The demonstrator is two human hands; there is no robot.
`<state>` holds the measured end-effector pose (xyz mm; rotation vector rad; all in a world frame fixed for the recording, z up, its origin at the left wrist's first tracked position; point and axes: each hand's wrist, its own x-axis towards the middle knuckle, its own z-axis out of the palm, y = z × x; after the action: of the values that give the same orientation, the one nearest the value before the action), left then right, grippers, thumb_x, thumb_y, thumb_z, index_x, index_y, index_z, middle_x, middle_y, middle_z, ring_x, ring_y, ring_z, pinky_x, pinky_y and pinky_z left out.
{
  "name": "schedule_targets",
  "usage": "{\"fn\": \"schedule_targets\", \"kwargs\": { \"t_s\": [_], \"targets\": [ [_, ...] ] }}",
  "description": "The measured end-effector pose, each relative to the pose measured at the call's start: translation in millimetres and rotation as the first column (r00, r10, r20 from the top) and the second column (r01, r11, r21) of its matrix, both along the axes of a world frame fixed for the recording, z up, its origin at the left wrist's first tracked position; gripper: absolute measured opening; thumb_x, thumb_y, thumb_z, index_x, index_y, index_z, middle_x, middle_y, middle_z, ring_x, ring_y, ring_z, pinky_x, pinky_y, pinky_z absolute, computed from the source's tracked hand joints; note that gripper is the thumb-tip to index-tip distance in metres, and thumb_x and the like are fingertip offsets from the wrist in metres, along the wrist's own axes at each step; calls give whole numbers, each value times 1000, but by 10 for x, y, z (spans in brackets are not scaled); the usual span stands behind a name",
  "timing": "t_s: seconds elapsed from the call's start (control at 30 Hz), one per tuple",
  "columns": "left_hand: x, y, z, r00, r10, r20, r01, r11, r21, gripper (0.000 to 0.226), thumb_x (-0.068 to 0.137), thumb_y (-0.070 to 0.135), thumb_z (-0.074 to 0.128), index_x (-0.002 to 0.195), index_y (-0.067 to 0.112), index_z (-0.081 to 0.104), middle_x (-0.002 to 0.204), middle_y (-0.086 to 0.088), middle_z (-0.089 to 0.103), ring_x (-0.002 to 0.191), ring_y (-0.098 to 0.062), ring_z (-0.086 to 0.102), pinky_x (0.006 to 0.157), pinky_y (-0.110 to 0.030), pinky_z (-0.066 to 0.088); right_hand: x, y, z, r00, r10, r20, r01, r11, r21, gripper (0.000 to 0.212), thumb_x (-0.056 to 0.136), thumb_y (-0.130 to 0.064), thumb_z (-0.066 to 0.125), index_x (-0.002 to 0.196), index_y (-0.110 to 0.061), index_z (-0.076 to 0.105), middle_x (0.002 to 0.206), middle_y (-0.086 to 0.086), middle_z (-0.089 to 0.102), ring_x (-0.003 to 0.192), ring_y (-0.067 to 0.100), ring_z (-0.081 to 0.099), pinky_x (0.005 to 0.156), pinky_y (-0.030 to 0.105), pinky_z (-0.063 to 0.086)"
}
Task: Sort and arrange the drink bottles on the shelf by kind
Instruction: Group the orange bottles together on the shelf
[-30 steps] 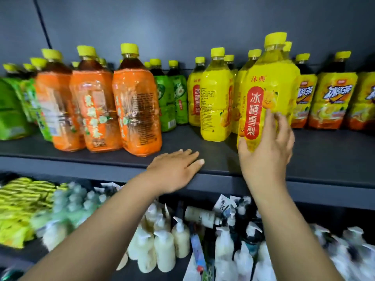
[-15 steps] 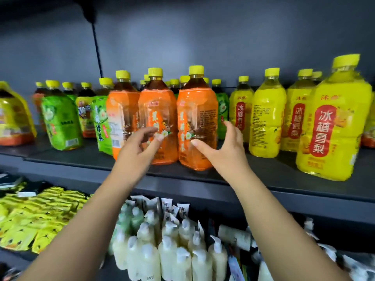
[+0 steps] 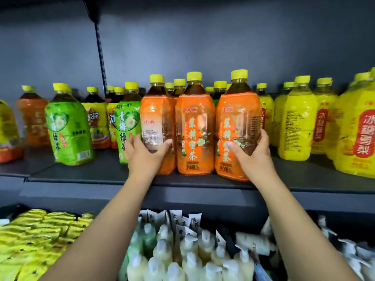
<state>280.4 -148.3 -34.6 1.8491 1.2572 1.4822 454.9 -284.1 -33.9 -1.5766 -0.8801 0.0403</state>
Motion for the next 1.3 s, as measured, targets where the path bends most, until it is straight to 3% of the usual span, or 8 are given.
{"fn": "schedule_targets", "kwargs": {
  "t_s": [0.23, 0.37, 0.57, 0.9, 1.07, 1.13, 1.2, 1.3],
  "targets": [
    [-172, 85, -74, 998, -25, 53, 24, 1000, 18, 85, 72, 45, 71, 139, 9, 32, 137, -16, 38, 129, -29, 32, 106, -39, 29, -306, 8, -17, 1000, 5, 10, -5, 1000, 24, 94, 77, -45, 66, 147, -26, 6, 149, 3, 27, 133, 23, 33, 102, 39, 35],
    [-412, -12, -103, 997, -23, 78, 21, 999, 36, 87, 72, 45, 71, 141, 14, 29, 137, -11, 37, 128, -24, 33, 104, -34, 30, -473, 44, -35, 1000, -17, 25, 15, 999, 52, 96, 75, -46, 67, 147, -26, 6, 149, 2, 27, 133, 23, 32, 102, 39, 35],
    [-718, 51, -145, 994, 53, 99, -62, 993, 95, 78, 71, 43, 72, 137, 18, 38, 131, -11, 44, 123, -23, 35, 101, -33, 30, -790, 202, -63, 994, 98, 46, -101, 993, 63, 97, 71, -49, 67, 146, -27, 10, 147, 1, 31, 131, 21, 35, 105, 41, 36],
    [-1157, 537, -136, 987, 149, 63, -150, 989, 14, 89, 79, 45, 65, 146, 13, 15, 144, -17, 31, 133, -34, 24, 109, -44, 21, -1425, 555, -86, 967, 215, 133, -222, 974, 40, 99, 75, -48, 66, 147, -26, 2, 149, 1, 23, 134, 21, 28, 104, 32, 30],
    [-1348, 759, -76, 990, -44, 131, 57, 994, -98, 75, 91, 43, 48, 148, 16, 8, 144, -10, 38, 132, -31, 35, 111, -44, 27, -1708, 801, -38, 952, 275, 134, -272, 961, -40, 100, 78, -54, 60, 147, -25, -7, 152, 0, 15, 138, 22, 23, 106, 38, 30],
    [-1396, 682, -72, 991, 33, 131, -27, 999, -44, 58, 96, 40, 37, 146, 15, 18, 148, -11, 33, 137, -28, 28, 114, -41, 19, -1832, 921, -15, 949, 281, 147, -269, 959, -93, 100, 80, -58, 55, 146, -23, -11, 154, 1, 13, 139, 23, 21, 108, 41, 28],
    [-1414, 514, -76, 985, 82, 151, -101, 988, 121, 50, 97, 35, 36, 142, 13, 32, 148, -12, 32, 138, -24, 24, 115, -39, 15, -1969, 1048, -10, 948, 253, 193, -222, 961, -167, 98, 82, -63, 46, 146, -21, -15, 154, 3, 11, 140, 23, 18, 110, 42, 25],
    [-1345, 341, -69, 983, -79, 163, 47, 980, 192, 48, 96, 36, 38, 141, 18, 33, 146, -5, 32, 137, -14, 23, 110, -24, 15, -2119, 1211, -5, 930, 208, 305, -119, 951, -287, 89, 87, -65, 27, 144, -17, -22, 155, 3, 8, 141, 24, 9, 113, 42, 14]
  ]
}}
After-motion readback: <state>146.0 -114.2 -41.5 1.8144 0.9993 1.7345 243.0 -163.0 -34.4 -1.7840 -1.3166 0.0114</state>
